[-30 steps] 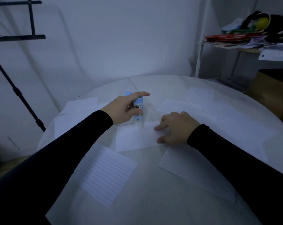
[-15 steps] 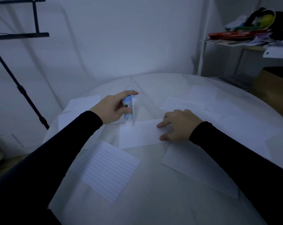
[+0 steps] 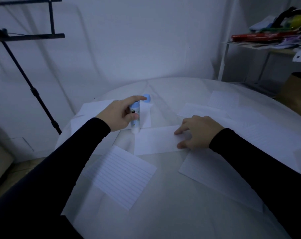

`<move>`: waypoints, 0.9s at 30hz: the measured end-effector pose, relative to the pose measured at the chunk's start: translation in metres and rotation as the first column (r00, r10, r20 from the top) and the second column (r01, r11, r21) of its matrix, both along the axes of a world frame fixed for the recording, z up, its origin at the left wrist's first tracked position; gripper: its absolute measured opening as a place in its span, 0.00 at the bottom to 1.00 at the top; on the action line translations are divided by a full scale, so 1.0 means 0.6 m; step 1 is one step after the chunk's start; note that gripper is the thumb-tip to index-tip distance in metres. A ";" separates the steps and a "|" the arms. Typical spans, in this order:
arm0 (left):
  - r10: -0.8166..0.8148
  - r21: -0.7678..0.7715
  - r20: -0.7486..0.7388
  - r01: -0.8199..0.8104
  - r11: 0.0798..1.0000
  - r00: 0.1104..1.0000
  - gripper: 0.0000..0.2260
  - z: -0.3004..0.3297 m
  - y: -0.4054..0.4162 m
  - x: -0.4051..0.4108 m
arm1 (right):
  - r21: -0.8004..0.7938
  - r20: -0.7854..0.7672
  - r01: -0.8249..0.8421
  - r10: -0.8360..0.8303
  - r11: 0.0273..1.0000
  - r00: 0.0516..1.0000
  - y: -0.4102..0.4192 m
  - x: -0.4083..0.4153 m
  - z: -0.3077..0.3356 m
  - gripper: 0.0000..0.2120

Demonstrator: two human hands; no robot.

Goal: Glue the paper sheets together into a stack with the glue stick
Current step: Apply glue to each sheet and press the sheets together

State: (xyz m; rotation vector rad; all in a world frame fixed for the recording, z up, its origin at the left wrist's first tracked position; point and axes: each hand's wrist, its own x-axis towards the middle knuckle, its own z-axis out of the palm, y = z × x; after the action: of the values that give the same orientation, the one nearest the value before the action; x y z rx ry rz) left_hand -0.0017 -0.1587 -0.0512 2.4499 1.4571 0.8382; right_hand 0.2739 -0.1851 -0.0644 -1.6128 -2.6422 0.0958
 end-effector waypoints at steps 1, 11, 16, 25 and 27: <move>0.012 0.014 0.036 -0.012 1.000 0.999 0.23 0.004 -0.004 -0.003 | 0.003 0.003 0.002 -0.002 1.000 1.000 0.001 0.000 0.000 0.24; -0.157 -0.063 0.181 0.171 0.983 0.971 0.18 0.027 -0.069 0.021 | 0.138 -0.213 -0.101 0.129 0.985 0.969 -0.020 -0.065 -0.018 0.20; -0.160 -0.122 0.213 0.189 0.974 0.964 0.17 0.022 -0.079 0.018 | 0.074 -0.235 -0.111 0.125 0.991 0.964 -0.026 -0.088 -0.045 0.19; -0.170 -0.126 0.182 0.194 0.973 0.968 0.17 0.014 -0.079 0.014 | 0.022 -0.254 -0.049 0.053 0.999 0.966 -0.021 -0.086 -0.044 0.18; -0.164 -0.116 0.161 0.184 0.976 0.973 0.18 0.013 -0.078 0.014 | 0.015 -0.248 -0.042 0.044 0.999 0.968 -0.020 -0.087 -0.044 0.17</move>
State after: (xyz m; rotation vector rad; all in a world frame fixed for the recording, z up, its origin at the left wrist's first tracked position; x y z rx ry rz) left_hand 0.0069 -0.2054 -0.0433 2.3217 1.1858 0.8421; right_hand 0.2217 -0.1972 -0.0906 -1.4344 -2.4829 0.2683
